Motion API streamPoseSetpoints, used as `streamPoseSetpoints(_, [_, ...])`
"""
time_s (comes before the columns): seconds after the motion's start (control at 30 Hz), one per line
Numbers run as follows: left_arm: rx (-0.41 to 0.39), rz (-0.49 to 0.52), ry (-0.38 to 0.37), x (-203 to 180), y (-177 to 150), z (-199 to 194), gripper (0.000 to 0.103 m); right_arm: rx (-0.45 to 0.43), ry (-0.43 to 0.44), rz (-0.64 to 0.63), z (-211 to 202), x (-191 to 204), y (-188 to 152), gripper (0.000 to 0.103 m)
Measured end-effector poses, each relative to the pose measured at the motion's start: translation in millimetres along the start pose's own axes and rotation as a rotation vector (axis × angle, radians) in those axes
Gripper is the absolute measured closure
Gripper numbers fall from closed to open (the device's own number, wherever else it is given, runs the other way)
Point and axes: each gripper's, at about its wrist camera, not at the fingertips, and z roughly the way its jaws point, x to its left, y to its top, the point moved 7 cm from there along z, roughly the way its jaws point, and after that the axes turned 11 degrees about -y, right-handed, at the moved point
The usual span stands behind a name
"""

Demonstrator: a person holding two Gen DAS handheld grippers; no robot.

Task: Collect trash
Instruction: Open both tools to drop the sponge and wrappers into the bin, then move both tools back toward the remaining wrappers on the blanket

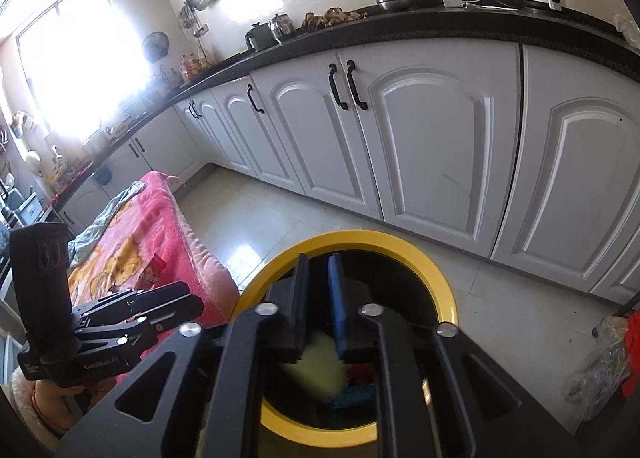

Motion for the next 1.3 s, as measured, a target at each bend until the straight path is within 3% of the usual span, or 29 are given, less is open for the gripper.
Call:
streamPoseSetpoints(0.37, [-0.055,-0.009,0.049,9.0,6.7,-30.8,0.025,-0.037,-0.002,-0.029,-14.3,14.2,4.3,0.048])
streamPoseSetpoints(0.47, [-0.069,-0.023,0.068,14.5,7.3,-40.8,0.013,-0.053,-0.004,-0.040,-19.5,19.4,6.3,0.038])
streamPoseSetpoints(0.63, [-0.099,-0.032,0.097,20.7,7.4,-59.7,0.011,-0.077,-0.008,-0.058,-28.4,28.1,7.9,0.030])
streamPoseSetpoints(1.3, [-0.217,-0.062,0.157,42.8,3.3,-135.9,0.011,-0.151,0.025,-0.163,-60.4,82.6,9.8,0.022])
